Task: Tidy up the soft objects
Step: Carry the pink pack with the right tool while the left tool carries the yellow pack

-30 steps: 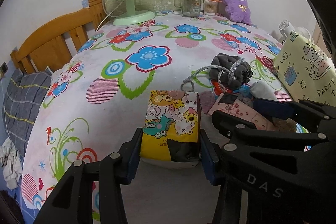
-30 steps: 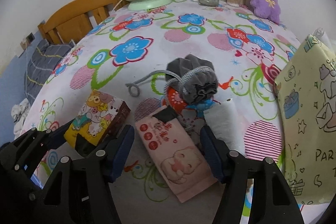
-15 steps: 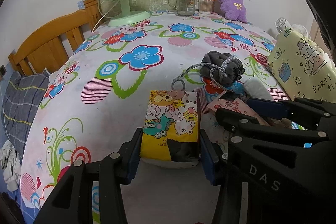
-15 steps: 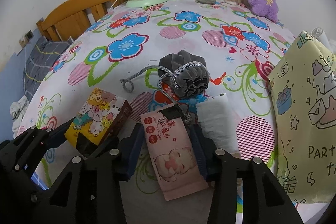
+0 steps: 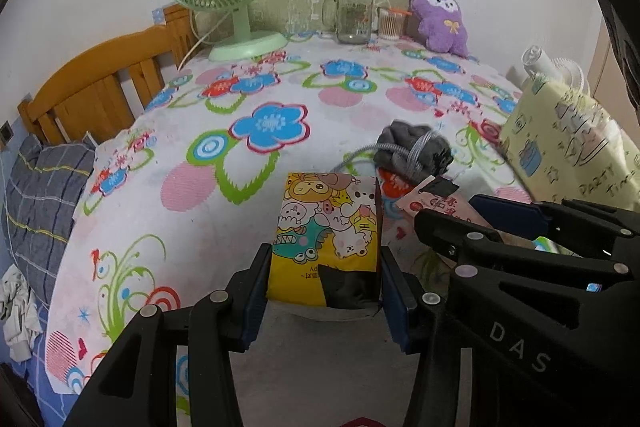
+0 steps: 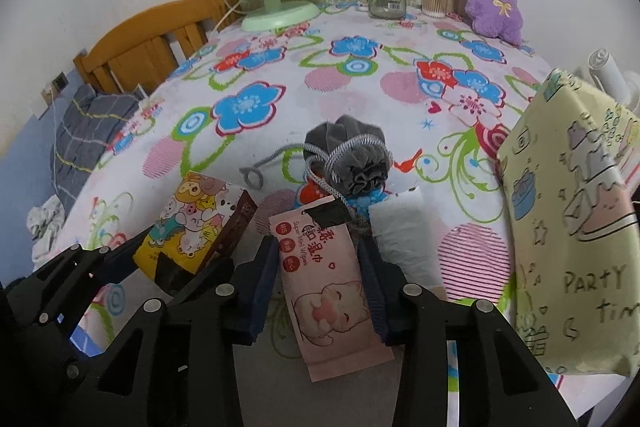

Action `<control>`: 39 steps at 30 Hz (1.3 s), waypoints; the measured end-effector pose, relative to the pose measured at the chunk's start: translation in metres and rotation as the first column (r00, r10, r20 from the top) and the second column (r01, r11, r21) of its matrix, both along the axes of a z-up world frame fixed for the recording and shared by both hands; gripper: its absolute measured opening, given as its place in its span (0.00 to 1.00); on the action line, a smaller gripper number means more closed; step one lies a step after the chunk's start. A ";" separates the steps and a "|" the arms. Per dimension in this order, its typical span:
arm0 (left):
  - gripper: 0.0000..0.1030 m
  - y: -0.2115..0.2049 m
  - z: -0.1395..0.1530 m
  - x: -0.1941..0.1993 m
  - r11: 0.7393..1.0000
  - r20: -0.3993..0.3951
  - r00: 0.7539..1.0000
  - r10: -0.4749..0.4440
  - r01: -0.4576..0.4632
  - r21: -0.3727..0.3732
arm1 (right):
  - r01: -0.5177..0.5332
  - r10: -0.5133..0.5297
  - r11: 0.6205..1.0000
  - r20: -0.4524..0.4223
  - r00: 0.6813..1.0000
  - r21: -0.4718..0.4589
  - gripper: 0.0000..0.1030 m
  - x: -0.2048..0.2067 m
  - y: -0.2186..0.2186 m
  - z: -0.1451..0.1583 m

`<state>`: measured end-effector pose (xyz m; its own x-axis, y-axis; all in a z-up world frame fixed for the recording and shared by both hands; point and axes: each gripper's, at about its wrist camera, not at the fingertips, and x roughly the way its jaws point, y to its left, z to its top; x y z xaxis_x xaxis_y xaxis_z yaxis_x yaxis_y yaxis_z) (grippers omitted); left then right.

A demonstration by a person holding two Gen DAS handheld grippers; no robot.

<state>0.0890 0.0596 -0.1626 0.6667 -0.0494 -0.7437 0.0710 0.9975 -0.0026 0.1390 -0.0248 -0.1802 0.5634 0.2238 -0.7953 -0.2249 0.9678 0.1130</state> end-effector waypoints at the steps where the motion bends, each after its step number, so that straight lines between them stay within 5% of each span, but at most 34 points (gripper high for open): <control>1: 0.50 0.000 0.003 -0.001 1.000 0.006 1.000 0.001 -0.001 -0.002 | 0.002 -0.002 1.000 0.004 1.000 0.001 0.42 -0.001 -0.001 0.003; 39: 0.50 -0.063 0.095 -0.004 0.998 0.128 0.990 -0.061 0.061 0.007 | 0.102 -0.097 0.994 0.148 0.984 -0.025 0.42 -0.020 -0.057 0.106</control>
